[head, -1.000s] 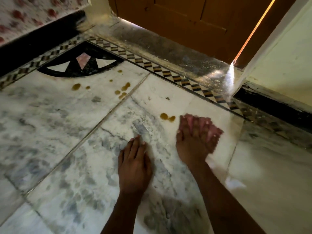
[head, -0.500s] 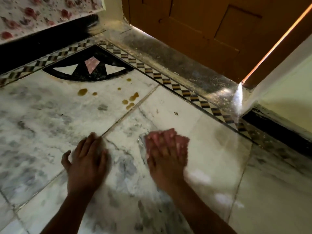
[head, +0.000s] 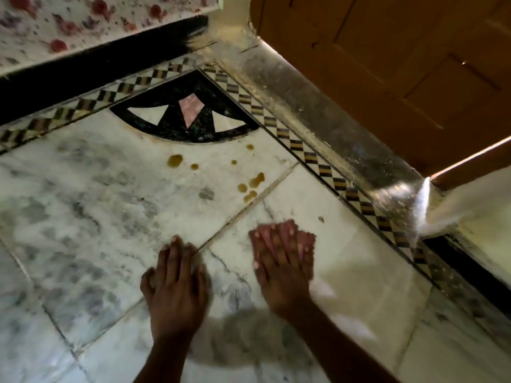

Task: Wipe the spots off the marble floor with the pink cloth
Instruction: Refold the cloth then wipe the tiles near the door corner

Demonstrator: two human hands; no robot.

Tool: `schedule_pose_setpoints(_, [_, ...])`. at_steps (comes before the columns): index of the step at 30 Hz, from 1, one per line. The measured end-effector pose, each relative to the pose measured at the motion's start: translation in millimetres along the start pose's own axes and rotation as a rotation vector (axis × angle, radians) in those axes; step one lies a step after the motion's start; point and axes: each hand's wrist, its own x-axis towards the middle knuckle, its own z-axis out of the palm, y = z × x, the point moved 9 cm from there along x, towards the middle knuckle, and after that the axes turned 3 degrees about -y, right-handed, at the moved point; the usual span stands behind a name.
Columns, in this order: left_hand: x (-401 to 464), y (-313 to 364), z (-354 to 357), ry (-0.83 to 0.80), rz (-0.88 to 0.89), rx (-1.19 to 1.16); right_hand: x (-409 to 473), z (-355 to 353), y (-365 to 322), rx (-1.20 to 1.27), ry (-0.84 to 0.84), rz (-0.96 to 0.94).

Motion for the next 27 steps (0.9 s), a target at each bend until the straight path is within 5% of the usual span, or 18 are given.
schedule_pose_setpoints(5, [0.3,0.8,2.1,0.002,-0.015,0.019,-95.7,-15.9,-6.4,0.001,0.065,-0.048])
schedule_pose_setpoints(9, [1.6,1.0,4.2,0.019,0.010,0.032,-15.9,-8.9,32.1,0.120,0.192,0.408])
schedule_pose_setpoints(11, [2.0,0.0,4.4,0.023,0.005,0.035,44.9,-5.0,22.1,0.339,0.061,0.608])
schedule_pose_setpoints(13, [-0.1,0.3,3.2,0.011,-0.001,0.034,68.8,-4.5,-19.8,0.342,-0.015,0.488])
schedule_pose_setpoints(15, [2.2,1.0,1.8,0.006,0.003,0.033,43.3,-16.7,-68.5,0.194,0.096,0.116])
schedule_pose_setpoints(18, [1.6,0.3,3.2,-0.010,0.005,0.046,-35.6,-16.5,-56.6,0.079,0.108,-0.197])
schedule_pose_setpoints(24, [0.7,-2.1,8.7,-0.020,0.002,0.028,28.6,-9.8,52.6,0.201,0.077,0.493])
schedule_pose_setpoints(27, [1.6,-4.2,11.1,-0.039,0.002,0.022,66.7,-17.5,-4.7,0.224,0.137,0.343])
